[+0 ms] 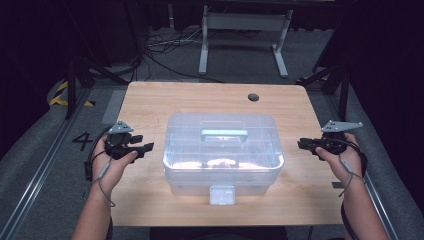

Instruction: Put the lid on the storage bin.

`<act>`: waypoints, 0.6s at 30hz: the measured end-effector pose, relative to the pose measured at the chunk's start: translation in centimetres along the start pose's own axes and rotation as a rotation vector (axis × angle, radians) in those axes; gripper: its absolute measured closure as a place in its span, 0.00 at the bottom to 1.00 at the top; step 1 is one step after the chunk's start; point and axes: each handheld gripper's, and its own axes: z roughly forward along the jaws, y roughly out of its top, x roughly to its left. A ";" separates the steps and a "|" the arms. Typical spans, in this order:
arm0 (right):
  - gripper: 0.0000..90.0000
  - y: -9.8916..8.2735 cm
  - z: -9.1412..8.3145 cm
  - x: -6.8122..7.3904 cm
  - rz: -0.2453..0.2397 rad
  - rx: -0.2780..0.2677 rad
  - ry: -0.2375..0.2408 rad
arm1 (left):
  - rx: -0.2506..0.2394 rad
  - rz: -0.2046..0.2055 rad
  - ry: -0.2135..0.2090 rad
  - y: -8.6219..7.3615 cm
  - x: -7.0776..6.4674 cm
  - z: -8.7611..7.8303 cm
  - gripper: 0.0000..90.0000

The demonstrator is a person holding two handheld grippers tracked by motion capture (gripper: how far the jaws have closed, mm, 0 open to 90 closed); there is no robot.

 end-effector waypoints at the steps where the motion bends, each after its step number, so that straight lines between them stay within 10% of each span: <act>1: 0.87 -0.2 0.2 -0.2 0.002 0.004 -0.003 | 0.004 0.006 0.000 -0.1 0.1 0.1 0.49; 18: 0.87 -2.5 2.8 -1.7 0.043 0.016 -0.011 | 0.022 0.026 0.023 -1.7 1.1 2.6 0.44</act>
